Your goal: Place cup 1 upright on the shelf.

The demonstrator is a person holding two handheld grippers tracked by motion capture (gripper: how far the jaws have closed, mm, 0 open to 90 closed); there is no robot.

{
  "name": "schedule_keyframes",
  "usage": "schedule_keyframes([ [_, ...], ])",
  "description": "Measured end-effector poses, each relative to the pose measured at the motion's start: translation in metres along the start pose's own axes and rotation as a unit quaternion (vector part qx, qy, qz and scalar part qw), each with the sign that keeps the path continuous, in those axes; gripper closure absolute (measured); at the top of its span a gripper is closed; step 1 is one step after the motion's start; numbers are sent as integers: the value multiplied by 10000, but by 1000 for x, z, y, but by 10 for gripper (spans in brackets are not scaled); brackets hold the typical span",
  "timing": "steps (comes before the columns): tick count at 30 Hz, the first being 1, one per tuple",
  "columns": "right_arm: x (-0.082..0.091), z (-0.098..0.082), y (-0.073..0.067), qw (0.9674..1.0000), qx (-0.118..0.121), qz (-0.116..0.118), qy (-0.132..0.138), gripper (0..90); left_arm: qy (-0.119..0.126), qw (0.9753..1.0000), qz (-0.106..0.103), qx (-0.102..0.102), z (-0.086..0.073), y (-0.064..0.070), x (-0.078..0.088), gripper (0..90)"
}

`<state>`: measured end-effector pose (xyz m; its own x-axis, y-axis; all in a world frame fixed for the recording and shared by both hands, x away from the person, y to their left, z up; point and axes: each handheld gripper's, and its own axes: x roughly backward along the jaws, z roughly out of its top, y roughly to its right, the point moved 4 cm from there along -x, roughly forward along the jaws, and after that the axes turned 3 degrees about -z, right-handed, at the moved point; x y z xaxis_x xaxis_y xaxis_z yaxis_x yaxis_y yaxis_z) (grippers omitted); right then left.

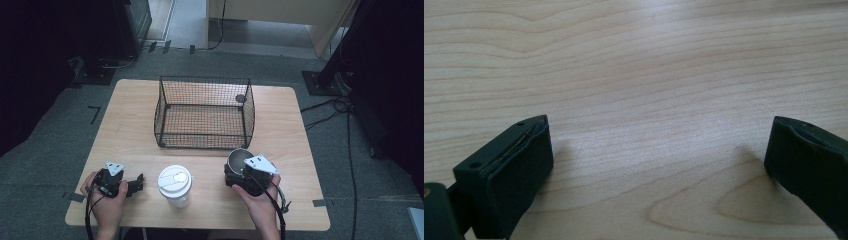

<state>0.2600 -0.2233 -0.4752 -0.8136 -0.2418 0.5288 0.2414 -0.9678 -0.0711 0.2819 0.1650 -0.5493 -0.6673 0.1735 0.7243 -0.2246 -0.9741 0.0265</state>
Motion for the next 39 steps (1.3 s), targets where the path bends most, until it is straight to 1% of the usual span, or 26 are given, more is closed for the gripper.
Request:
schedule_keyframes([
  [3,2,1,-1,10000,32,10,65,74,1,10000,-2,5,0,0,0,0],
  [6,5,3,0,9999,-1,19,119,74,7,10000,-3,12,0,0,0,0],
  [9,8,5,-1,9999,-16,79,140,75,2,10000,-2,6,0,0,0,0],
  [11,11,9,-3,9997,43,92,204,75,-2,10000,-2,3,0,0,0,0],
  [13,12,11,-3,9997,51,95,240,75,7,10000,-2,12,0,0,0,0],
  [18,17,22,-9,9992,112,152,355,75,-1,10000,-1,3,0,0,0,0],
  [23,18,30,-12,9988,170,183,420,75,0,10000,-2,5,0,0,0,0],
  [29,22,45,-18,9978,250,237,563,75,-2,10000,-1,5,0,0,0,0],
  [30,22,45,-18,9978,250,237,563,75,-2,10000,-2,3,0,0,0,0],
  [34,23,54,-23,9971,302,290,635,76,-1,10000,-2,4,0,0,0,0],
  [39,22,61,-25,9966,347,290,685,75,-6,10000,0,2,0,0,0,0],
])
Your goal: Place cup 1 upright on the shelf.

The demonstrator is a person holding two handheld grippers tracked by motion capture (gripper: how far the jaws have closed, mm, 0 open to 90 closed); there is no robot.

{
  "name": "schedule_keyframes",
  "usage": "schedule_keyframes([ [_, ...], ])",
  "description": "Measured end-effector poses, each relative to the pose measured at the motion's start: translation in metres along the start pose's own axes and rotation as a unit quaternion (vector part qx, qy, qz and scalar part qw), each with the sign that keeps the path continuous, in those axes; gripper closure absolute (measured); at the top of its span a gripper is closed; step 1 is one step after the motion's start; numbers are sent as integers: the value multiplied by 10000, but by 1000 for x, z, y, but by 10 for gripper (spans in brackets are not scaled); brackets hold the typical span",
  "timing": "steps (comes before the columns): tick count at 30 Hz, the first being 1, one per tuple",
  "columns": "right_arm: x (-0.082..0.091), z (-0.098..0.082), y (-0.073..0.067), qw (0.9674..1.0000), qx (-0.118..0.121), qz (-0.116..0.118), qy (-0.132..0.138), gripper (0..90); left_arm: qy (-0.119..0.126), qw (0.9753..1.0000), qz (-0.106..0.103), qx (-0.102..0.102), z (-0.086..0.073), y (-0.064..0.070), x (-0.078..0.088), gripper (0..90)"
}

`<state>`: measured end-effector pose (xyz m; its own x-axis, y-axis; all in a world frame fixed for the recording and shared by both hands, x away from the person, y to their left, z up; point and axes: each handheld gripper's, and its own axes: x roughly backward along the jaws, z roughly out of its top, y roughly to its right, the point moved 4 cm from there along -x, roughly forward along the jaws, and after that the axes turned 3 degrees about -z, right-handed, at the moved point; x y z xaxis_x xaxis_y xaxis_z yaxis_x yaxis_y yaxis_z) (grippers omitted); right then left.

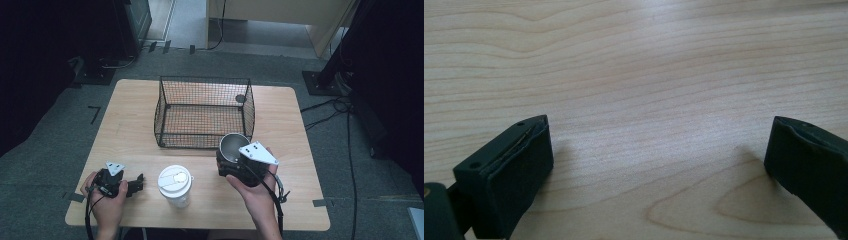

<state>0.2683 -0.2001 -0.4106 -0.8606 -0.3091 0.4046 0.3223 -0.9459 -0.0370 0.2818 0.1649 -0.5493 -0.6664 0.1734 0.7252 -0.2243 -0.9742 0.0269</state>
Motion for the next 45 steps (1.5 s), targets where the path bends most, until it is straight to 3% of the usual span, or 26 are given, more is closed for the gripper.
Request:
schedule_keyframes([
  [18,-4,25,-6,9989,43,14,477,76,-2,10000,-1,3,0,0,0,0],
  [29,-3,46,-4,9956,69,-68,935,76,0,10000,1,1,0,0,0,0],
  [45,-23,72,6,9902,60,-260,1374,77,1,10000,1,1,0,0,0,0],
])
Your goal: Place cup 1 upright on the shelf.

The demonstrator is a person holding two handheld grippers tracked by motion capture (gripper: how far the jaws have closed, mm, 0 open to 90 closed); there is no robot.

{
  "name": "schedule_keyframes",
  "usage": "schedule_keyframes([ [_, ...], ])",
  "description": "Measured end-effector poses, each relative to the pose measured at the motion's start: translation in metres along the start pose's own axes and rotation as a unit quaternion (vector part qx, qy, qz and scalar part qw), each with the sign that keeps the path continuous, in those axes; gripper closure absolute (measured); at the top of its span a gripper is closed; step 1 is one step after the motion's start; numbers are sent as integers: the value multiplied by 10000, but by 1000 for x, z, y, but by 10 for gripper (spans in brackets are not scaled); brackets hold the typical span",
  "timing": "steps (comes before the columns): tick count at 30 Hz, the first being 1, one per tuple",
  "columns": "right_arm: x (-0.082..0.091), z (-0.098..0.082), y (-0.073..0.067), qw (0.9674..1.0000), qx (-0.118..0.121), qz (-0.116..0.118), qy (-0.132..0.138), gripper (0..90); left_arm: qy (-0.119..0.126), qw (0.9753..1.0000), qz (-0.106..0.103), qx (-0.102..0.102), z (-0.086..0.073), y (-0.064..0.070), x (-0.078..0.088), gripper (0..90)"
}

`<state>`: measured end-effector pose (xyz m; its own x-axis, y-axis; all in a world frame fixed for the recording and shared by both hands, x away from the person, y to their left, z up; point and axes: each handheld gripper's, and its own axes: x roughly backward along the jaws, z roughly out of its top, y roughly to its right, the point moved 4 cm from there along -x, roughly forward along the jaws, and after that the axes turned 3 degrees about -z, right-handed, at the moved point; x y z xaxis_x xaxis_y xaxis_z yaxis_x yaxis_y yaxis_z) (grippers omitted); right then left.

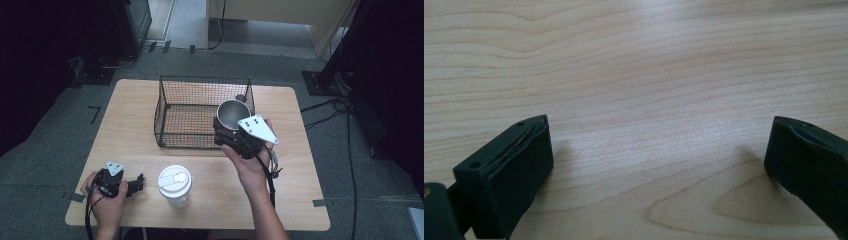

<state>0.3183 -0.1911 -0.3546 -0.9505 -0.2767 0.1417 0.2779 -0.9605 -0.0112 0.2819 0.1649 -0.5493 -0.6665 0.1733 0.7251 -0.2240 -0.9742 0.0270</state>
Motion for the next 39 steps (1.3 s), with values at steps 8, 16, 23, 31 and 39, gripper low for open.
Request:
schedule_keyframes([
  [8,-18,2,7,9998,59,-183,114,77,6,10000,1,0,0,0,0,0],
  [16,-42,1,15,9996,70,-286,54,77,1,10000,2,0,0,0,0,0],
  [23,-67,-6,21,9995,-45,-317,8,76,13,10000,0,13,0,0,0,0],
  [31,-93,-8,25,9995,-138,-286,87,76,12,10000,0,13,0,0,0,0],
  [39,-121,-16,24,9992,54,-375,160,76,12,10000,9,7,1,1,-1,0],
])
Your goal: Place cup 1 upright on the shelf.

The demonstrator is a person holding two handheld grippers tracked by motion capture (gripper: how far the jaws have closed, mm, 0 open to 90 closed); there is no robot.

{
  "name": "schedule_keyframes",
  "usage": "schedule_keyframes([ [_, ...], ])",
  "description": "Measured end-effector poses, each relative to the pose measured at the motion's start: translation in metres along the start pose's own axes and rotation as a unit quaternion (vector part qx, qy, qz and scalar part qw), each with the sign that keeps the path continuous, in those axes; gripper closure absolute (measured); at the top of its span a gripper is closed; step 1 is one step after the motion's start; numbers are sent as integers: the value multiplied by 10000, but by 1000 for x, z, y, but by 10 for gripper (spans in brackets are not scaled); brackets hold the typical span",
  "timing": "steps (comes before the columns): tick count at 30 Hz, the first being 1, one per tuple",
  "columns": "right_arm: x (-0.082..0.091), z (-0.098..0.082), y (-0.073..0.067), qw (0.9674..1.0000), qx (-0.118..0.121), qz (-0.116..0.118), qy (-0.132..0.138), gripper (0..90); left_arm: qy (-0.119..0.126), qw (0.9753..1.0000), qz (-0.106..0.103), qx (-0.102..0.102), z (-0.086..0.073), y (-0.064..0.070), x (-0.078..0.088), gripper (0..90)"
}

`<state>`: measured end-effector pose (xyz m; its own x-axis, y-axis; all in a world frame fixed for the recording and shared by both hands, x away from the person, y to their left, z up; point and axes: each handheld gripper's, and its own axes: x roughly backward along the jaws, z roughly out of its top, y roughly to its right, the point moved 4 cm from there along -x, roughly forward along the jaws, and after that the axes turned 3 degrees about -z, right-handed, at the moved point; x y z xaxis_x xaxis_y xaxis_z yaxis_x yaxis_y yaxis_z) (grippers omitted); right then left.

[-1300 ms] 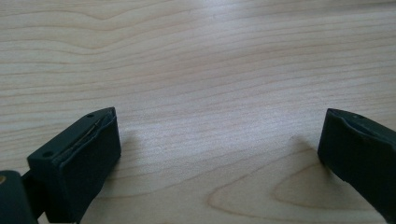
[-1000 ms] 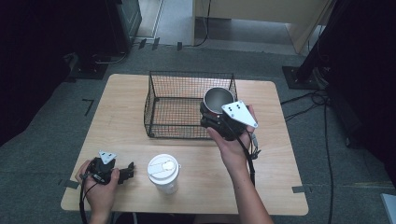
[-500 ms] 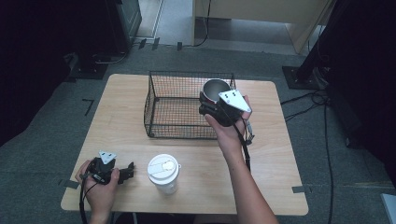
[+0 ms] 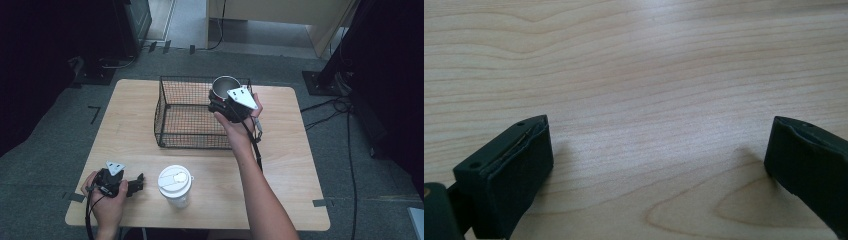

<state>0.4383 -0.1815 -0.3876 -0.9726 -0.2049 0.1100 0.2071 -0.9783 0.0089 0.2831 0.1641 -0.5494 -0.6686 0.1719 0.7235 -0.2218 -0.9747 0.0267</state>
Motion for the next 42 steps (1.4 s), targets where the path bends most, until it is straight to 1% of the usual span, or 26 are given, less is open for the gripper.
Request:
schedule_keyframes([
  [3,-11,-3,-1,9999,-81,49,-60,76,3,10000,0,-1,0,0,0,0],
  [5,-18,-6,-1,9999,-142,74,-52,76,1,10000,0,-2,0,0,0,0],
  [6,-21,-8,-1,9999,-140,69,-74,76,1,10000,1,-2,0,0,0,0],
  [7,-28,-13,-1,9999,-88,83,-100,76,-1,10000,0,-1,0,0,0,0],
  [9,-31,-15,-1,9998,-96,119,-131,76,-1,10000,0,-2,0,0,0,0],
  [10,-34,-16,0,9997,-128,140,-135,76,-2,10000,-1,-1,0,0,0,0],
  [11,-39,-20,2,9995,-250,160,-133,76,0,10000,0,-3,0,0,0,0],
  [13,-42,-21,3,9994,-271,161,-162,76,0,10000,1,-2,0,0,0,0],
  [16,-49,-25,5,9997,-139,52,-169,75,0,10000,-1,3,0,0,0,0],
  [17,-51,-27,6,9997,-108,55,-218,75,-1,10000,-2,2,0,0,0,0],
  [19,-56,-31,6,9992,-162,72,-363,75,-1,10000,-2,4,0,0,0,0],
  [20,-58,-33,7,9991,-141,69,-393,75,-2,10000,0,2,0,0,0,0],
  [23,-64,-38,8,9986,-150,-22,-516,76,-2,10000,-1,2,0,0,0,0],
  [24,-67,-41,9,9979,-259,-100,-588,75,-1,10000,-1,1,0,0,0,0],
  [25,-67,-41,9,9979,-259,-100,-588,75,0,10000,1,1,0,0,0,0],
  [27,-71,-44,11,9967,-435,-77,-675,75,3,10000,1,3,0,0,0,0],
  [28,-72,-47,12,9961,-460,-91,-743,75,2,10000,1,1,0,0,0,0],
  [29,-74,-49,12,9958,-396,-120,-815,75,3,10000,0,3,0,0,0,0],
  [31,-78,-55,12,9951,-273,-108,-947,75,6,10000,0,6,0,0,0,0],
  [33,-81,-59,12,9940,-233,-133,-1063,75,1,10000,-2,-1,0,0,0,0],
  [37,-86,-66,14,9923,-280,-198,-1190,75,1,10000,-5,2,0,0,0,0],
  [41,-87,-72,13,9906,-198,-204,-1339,75,1,10000,-12,-9,0,1,-1,0],
  [42,-87,-72,13,9906,-198,-204,-1339,75,2,10000,-15,-5,1,1,-1,0],
])
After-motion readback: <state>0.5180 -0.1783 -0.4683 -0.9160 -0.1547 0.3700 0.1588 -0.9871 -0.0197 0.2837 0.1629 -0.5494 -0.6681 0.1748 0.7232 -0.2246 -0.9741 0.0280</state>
